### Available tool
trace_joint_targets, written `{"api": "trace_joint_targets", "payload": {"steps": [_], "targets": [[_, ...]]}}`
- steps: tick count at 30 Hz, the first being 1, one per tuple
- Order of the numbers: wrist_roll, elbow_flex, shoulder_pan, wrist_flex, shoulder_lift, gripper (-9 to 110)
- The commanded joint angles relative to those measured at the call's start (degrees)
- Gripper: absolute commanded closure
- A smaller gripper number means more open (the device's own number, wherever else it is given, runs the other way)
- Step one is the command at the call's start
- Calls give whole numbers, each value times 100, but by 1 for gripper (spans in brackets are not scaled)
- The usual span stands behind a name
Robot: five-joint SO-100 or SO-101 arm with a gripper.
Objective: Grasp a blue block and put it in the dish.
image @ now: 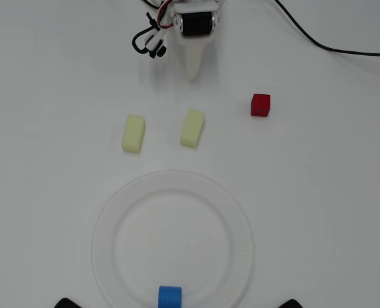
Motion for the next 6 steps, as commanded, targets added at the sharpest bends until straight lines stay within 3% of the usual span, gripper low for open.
{"api": "trace_joint_targets", "payload": {"steps": [1,6], "targets": [[-9,589,-18,255,1011,101],[-9,589,-18,255,1011,101]]}}
